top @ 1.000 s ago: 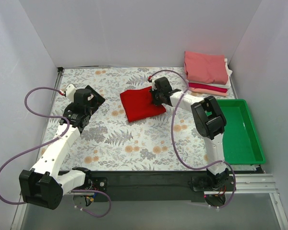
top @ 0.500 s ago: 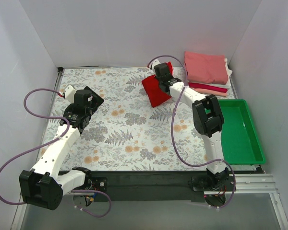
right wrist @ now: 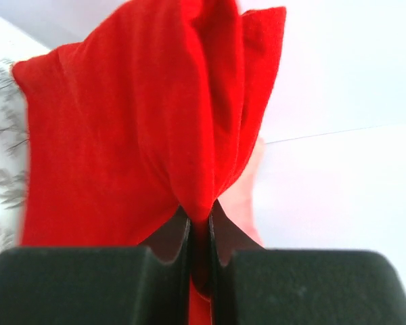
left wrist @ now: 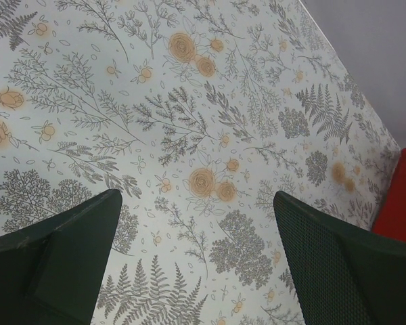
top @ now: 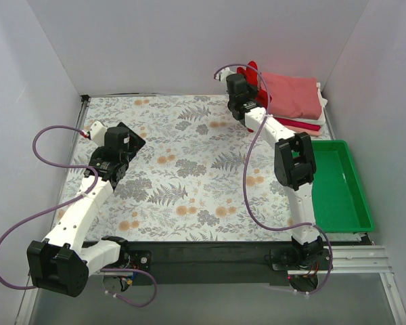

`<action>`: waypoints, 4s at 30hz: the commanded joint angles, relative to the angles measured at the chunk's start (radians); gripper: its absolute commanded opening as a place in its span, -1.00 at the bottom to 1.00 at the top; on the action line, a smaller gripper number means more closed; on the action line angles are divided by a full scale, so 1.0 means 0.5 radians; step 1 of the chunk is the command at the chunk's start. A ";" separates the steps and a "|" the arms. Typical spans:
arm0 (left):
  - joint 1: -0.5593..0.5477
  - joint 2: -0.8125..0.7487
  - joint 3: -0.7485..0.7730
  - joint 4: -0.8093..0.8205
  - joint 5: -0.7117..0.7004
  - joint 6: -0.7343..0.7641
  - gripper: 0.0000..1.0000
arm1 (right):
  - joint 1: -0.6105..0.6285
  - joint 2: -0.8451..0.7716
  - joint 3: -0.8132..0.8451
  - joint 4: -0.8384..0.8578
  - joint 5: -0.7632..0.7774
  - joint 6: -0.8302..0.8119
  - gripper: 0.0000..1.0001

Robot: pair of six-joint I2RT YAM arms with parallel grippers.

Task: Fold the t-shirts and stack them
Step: Neatly place the folded tshirt to the corner

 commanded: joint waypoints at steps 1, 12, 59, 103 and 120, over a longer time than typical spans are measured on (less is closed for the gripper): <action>0.002 -0.032 -0.017 -0.010 -0.074 0.002 0.89 | -0.032 -0.016 0.147 0.219 0.093 -0.137 -0.97; 0.002 -0.023 -0.014 -0.004 -0.074 0.005 0.89 | -0.066 -0.090 0.229 0.222 0.136 -0.045 -0.97; 0.002 -0.035 -0.020 0.021 -0.034 -0.001 0.96 | -0.299 -0.314 0.300 0.222 -0.097 0.166 -0.97; 0.002 0.109 0.032 0.021 -0.047 0.002 0.96 | -0.676 -0.004 0.076 0.195 -0.300 0.473 -0.95; 0.002 0.109 0.032 0.021 -0.044 0.005 0.96 | -0.793 -0.252 -0.105 0.026 -0.671 1.040 0.97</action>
